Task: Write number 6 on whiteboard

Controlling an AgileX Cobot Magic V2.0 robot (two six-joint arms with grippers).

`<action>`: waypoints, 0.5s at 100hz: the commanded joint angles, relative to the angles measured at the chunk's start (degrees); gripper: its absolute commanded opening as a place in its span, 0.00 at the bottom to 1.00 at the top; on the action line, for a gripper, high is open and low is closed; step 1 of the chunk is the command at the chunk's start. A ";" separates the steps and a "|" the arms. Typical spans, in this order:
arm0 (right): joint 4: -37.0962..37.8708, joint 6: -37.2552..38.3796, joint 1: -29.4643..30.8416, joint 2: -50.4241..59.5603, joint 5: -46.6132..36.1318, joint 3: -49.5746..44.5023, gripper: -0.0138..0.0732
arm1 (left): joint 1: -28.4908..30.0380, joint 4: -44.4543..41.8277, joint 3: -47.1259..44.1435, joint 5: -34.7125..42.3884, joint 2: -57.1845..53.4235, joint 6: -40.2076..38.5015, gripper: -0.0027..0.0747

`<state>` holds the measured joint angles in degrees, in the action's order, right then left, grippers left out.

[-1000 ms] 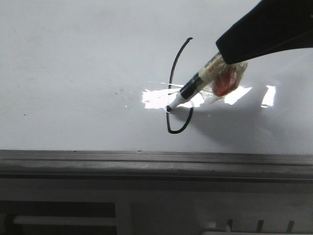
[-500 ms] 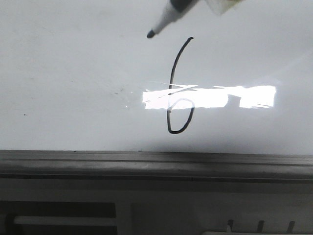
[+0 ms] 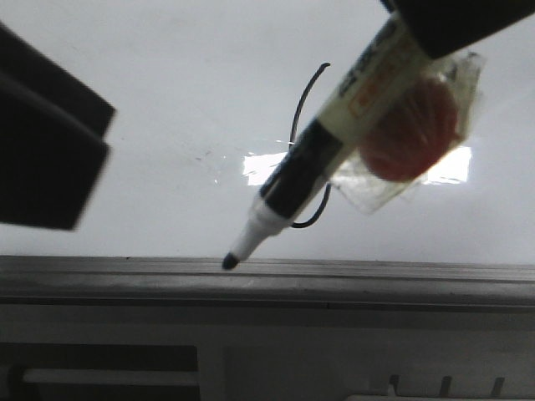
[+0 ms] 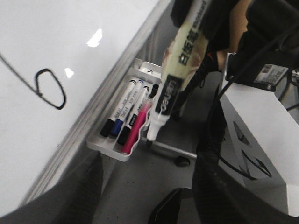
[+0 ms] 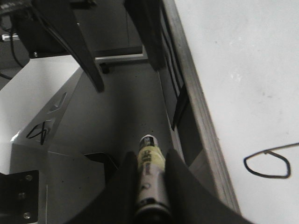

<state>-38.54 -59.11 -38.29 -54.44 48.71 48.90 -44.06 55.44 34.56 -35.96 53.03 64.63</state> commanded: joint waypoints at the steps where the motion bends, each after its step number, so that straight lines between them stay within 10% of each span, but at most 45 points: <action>1: -2.65 -0.35 -1.91 -0.23 -2.35 1.85 0.11 | -3.07 3.46 3.54 1.15 3.99 2.82 0.50; 50: -3.96 -0.35 -5.21 -1.10 -1.77 1.85 0.11 | -9.92 5.21 8.18 1.61 15.37 2.99 0.36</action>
<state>-39.79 -59.11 -43.41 -55.85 47.93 48.90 -53.45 57.51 40.77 -35.11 69.29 67.35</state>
